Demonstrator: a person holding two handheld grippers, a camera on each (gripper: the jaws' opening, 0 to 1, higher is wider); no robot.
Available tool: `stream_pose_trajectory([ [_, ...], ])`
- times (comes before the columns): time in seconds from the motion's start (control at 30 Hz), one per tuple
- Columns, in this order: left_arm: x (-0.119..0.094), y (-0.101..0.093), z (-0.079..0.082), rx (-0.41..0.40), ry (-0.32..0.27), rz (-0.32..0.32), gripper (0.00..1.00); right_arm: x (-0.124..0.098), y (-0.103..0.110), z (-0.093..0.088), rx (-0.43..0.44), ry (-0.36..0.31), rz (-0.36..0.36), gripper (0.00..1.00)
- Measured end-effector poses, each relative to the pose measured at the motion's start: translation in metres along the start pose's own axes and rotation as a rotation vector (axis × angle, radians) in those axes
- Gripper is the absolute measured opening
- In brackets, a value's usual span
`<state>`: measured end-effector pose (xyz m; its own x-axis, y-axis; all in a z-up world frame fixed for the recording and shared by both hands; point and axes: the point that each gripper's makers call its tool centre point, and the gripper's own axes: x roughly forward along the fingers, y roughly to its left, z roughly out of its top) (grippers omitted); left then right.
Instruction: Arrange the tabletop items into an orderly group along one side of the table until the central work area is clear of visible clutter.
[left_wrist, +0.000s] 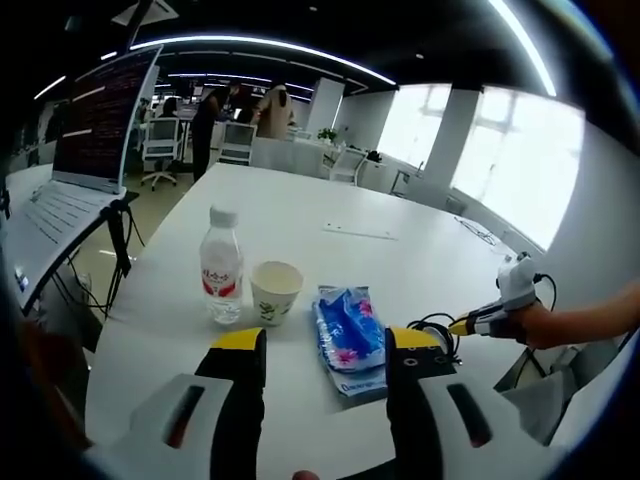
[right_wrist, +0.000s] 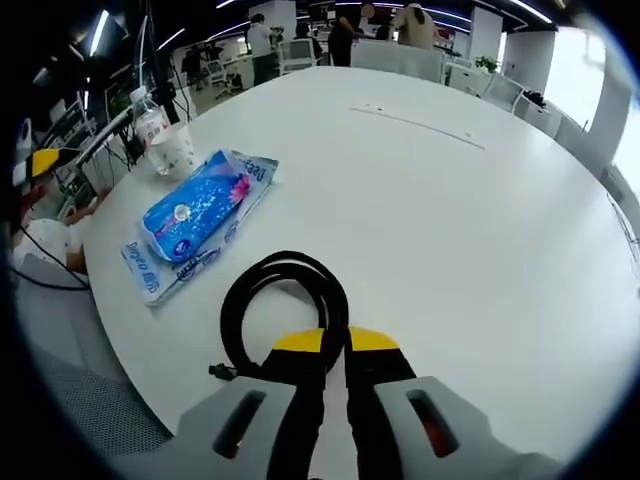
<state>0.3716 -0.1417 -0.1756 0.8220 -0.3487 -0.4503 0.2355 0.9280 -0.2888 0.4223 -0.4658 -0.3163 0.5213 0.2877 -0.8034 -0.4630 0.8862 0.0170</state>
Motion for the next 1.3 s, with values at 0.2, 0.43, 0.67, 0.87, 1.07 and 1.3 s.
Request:
stream_pose_trajectory([
  [0.2, 0.001, 0.001, 0.001, 0.002, 0.001, 0.001, 0.48, -0.002, -0.003, -0.001, 0.000, 0.000, -0.002, 0.05],
  [0.43, 0.004, 0.000, 0.005, 0.010, 0.000, -0.003, 0.48, -0.003, -0.006, -0.001, 0.001, -0.001, -0.008, 0.05],
  [0.67, 0.006, 0.001, 0.006, 0.011, 0.002, -0.004, 0.48, -0.004, -0.007, 0.000, 0.003, -0.006, -0.010, 0.07],
  [0.87, 0.007, 0.002, 0.006, 0.009, 0.001, -0.004, 0.48, -0.007, -0.006, 0.002, -0.014, -0.005, -0.005, 0.10],
  [1.07, 0.008, 0.002, 0.007, 0.011, 0.002, -0.004, 0.48, -0.009, -0.004, 0.009, -0.033, -0.015, -0.007, 0.11],
  [1.3, 0.009, 0.002, 0.008, 0.010, 0.001, -0.007, 0.48, -0.009, -0.003, 0.016, -0.063, -0.023, -0.010, 0.12],
])
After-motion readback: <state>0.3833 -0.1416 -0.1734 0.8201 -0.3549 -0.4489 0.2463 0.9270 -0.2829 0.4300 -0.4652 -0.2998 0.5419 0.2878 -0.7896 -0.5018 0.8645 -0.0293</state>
